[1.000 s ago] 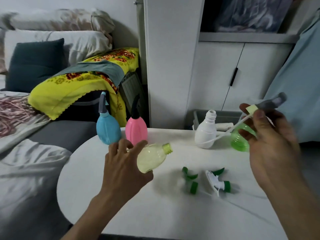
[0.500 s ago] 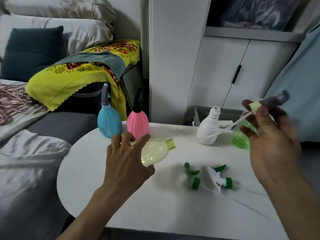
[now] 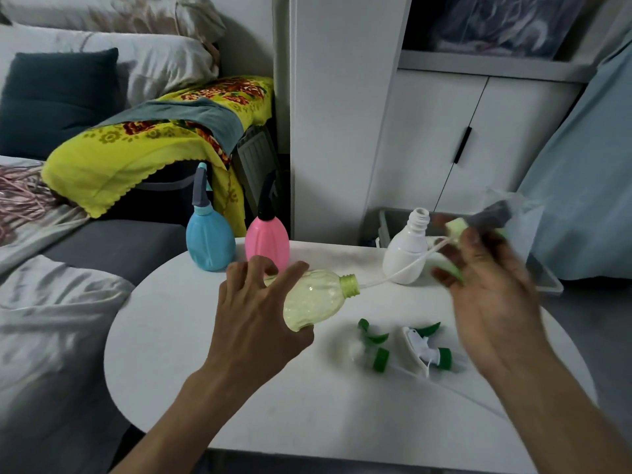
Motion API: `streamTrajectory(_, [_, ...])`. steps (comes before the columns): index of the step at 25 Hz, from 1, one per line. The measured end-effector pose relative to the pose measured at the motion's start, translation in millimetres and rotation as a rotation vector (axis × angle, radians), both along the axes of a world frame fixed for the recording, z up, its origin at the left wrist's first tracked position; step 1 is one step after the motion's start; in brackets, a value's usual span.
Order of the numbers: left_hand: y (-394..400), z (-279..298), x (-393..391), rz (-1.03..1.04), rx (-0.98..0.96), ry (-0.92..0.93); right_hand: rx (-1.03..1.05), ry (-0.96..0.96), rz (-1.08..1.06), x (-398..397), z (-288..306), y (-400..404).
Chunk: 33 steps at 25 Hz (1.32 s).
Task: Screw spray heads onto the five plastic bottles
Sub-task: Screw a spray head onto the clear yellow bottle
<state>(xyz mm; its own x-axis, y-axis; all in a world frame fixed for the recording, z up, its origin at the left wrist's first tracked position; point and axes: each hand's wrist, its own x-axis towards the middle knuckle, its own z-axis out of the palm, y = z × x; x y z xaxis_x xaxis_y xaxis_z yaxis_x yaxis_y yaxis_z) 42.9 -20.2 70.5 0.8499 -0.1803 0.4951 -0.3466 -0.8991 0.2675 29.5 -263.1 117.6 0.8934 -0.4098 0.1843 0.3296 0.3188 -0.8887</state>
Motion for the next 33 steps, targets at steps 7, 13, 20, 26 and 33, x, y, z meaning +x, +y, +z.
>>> streamTrajectory(7, [-0.3, 0.5, -2.8, -0.048, -0.04, -0.051, -0.121, 0.198, 0.202, -8.5, -31.4, 49.3])
streamTrajectory(13, [11.2, 2.4, -4.3, -0.047, -0.001, -0.089, -0.256, 0.18, 0.187, -2.9, -32.4, 35.6])
streamTrajectory(20, [18.3, 6.1, -3.5, -0.058, 0.048, -0.075, -1.54, -0.049, -0.145, -8.1, -22.6, 16.1])
streamTrajectory(26, [18.7, 9.0, -4.1, -0.086, 0.013, -0.029, -1.483, -0.195, -0.176, -10.9, -17.9, 14.4])
streamTrajectory(33, [19.0, 12.3, -3.5, -0.182, -0.006, -0.037, -1.394, -0.24, 0.022, -14.0, -22.9, 18.0])
